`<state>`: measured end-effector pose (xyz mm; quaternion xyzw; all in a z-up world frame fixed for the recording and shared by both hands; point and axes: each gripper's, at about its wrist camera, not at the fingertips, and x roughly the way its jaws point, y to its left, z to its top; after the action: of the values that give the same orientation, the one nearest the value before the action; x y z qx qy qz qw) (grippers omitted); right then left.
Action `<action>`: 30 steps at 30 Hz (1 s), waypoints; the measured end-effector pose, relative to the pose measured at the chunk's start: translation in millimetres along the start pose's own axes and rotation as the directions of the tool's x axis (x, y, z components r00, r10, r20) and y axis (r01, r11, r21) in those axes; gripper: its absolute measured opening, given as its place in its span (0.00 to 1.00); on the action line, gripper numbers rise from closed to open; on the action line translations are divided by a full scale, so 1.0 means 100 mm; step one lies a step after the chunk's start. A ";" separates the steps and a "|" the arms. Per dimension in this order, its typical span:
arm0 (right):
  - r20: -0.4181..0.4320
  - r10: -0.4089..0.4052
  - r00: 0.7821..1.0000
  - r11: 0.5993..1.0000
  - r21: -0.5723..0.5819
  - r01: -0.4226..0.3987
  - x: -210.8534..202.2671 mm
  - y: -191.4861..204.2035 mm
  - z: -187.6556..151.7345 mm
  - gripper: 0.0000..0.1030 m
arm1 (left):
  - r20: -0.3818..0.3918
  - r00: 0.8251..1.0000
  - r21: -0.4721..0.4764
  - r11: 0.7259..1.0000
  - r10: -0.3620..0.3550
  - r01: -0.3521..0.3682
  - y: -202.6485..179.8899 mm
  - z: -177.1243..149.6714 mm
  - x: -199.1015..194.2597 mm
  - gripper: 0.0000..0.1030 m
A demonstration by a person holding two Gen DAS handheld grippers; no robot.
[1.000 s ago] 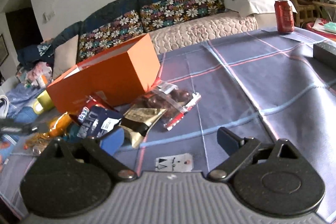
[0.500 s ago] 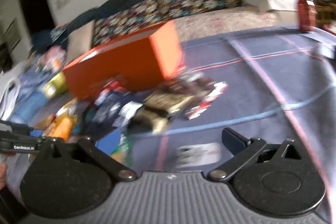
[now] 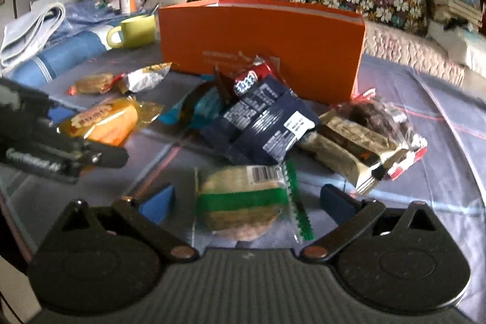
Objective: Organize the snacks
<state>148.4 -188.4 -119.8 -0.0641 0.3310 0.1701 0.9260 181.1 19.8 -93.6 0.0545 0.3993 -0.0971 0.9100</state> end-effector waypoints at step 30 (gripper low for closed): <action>0.136 0.011 0.991 0.991 0.131 -0.029 -0.56 -0.44 0.47 0.53 | 0.082 0.989 -0.144 0.980 -0.123 0.134 0.35 0.43 -0.28 0.04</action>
<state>151.6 -234.0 -48.2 0.0127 0.2790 0.1610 0.9466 200.8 50.5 -43.3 -0.0433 0.3746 -0.1276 0.9173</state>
